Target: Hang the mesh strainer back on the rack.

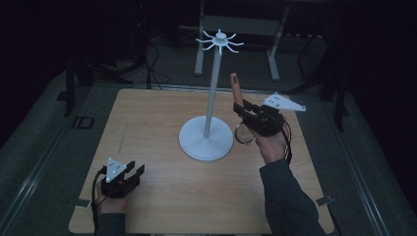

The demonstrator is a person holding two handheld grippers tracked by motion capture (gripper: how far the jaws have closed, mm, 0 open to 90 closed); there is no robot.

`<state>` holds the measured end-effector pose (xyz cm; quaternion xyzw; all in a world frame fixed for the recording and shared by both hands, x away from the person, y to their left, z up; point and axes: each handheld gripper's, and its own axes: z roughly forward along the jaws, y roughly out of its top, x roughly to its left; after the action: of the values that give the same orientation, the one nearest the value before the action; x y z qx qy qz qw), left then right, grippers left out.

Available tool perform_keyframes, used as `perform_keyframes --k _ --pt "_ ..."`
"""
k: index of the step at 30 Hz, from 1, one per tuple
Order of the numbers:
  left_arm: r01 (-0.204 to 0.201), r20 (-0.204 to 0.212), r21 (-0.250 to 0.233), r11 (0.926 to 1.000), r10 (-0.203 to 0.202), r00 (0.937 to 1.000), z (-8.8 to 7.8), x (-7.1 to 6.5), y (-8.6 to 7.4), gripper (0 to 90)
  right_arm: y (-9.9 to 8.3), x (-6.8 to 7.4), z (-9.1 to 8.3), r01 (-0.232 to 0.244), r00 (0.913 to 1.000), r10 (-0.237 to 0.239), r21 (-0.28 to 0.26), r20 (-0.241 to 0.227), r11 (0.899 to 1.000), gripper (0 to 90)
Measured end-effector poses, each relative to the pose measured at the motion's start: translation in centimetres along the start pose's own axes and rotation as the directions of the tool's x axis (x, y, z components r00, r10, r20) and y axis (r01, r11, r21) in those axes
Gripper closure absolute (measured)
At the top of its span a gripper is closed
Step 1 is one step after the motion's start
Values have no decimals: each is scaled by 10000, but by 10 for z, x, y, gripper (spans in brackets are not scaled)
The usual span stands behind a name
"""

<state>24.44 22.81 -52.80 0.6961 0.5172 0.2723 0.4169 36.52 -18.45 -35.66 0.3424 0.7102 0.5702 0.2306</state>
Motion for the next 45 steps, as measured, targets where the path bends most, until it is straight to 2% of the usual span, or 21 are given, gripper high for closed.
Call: perform_keyframes --k 24,45 --pt "4 6 -12 10000 -4 10000 0 0 0 586 7 -1 -3 -350 9992 340 -492 -209 9982 686" --pt "2 17 -11 10000 -2 10000 1 -1 0 586 19 1 -5 -242 9995 226 -722 -231 9971 686"
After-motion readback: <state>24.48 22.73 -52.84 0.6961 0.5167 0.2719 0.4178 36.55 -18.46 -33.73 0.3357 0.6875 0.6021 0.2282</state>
